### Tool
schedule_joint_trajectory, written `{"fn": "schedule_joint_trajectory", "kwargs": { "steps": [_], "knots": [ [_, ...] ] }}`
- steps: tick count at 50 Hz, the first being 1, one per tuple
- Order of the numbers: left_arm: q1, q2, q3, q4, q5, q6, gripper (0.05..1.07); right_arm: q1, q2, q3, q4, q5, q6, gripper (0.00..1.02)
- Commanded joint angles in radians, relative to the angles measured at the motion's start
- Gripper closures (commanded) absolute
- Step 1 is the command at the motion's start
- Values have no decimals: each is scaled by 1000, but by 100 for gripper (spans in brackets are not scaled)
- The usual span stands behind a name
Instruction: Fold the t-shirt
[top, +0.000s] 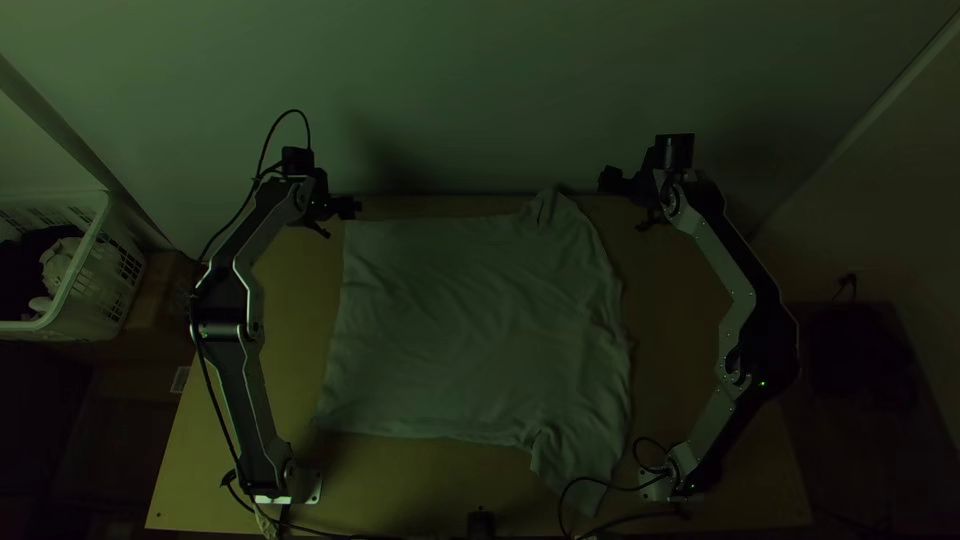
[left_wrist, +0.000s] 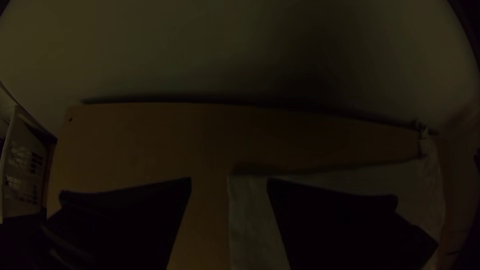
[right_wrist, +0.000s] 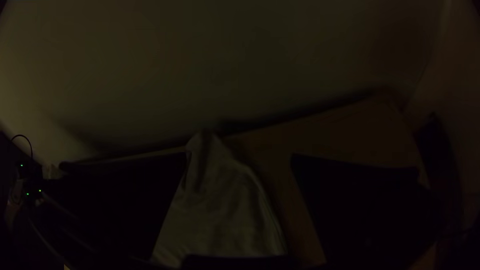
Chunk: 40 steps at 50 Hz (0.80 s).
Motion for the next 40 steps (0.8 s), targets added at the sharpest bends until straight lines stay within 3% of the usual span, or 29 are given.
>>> {"fn": "schedule_joint_trajectory", "kwargs": {
  "steps": [1, 7, 13, 14, 18, 20, 40],
  "knots": [
    [-6, 41, 21, -20, -9, -10, 33, 1, 17, 44, -46, -43, 88, 7],
    [-6, 65, 21, -17, -14, -7, 33, -21, 34, 66, -96, -129, 180, 7],
    [-9, 79, 21, -6, -19, -5, 34, -24, 48, 71, -98, -133, 177, 7],
    [-9, 82, 24, -5, -19, -5, 38, -24, 49, 71, -96, -133, 174, 7],
    [-12, 93, 30, -2, -17, 3, 70, -26, 56, 69, -96, -133, 166, 7],
    [-12, 96, 33, 2, -17, 1, 75, -26, 60, 69, -95, -132, 161, 7],
    [-32, 142, 70, 41, 4, -13, 76, -21, 106, 57, -93, -132, 120, 7]
  ]
}}
